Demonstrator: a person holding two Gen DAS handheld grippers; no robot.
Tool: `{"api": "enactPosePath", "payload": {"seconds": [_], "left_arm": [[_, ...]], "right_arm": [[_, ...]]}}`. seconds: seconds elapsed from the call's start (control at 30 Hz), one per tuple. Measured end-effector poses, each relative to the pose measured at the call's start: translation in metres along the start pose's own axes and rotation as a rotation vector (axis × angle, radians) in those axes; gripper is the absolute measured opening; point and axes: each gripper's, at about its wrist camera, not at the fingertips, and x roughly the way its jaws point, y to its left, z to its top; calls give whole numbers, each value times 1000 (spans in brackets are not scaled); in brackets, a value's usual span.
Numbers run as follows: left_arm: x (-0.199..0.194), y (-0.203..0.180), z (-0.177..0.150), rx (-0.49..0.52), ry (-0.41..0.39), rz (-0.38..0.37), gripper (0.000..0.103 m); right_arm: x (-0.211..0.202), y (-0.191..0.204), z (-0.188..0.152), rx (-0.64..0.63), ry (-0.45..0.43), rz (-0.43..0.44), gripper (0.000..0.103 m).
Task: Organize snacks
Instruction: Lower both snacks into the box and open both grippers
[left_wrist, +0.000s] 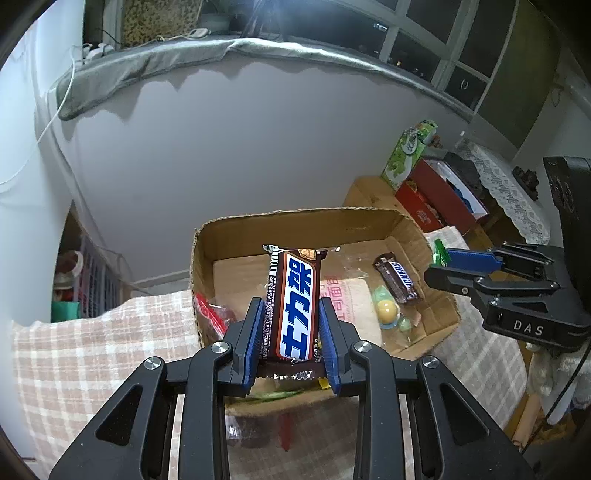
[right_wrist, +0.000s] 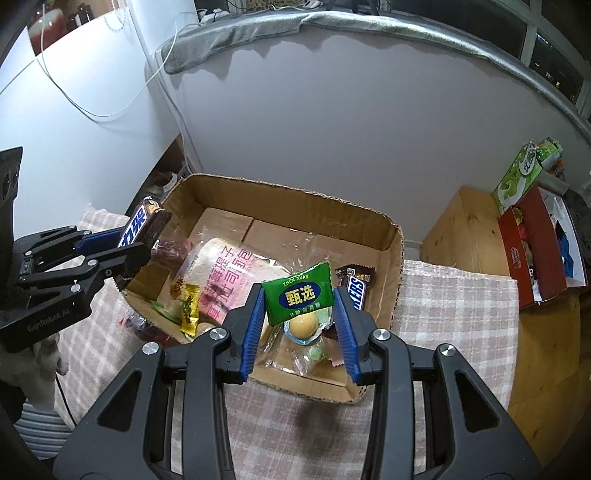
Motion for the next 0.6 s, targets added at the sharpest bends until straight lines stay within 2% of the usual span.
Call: {"api": "enactPosePath", "payload": {"seconds": [0.33, 0.37, 0.4, 0.47, 0.53, 0.6], "left_arm": [[10, -6, 1, 14, 27, -5, 27], [10, -7, 1, 13, 29, -4, 29], [11, -7, 2, 11, 34, -7, 39], [12, -8, 3, 10, 36, -4, 54], [12, -9, 4, 13, 34, 7, 56], [11, -9, 4, 11, 35, 13, 56]], "right_arm": [[13, -6, -1, 14, 29, -3, 41], [13, -7, -1, 11, 29, -5, 45], [13, -7, -1, 8, 27, -7, 49], [11, -6, -1, -1, 20, -12, 72], [9, -4, -2, -8, 11, -15, 82], [8, -3, -2, -15, 12, -28, 86]]}}
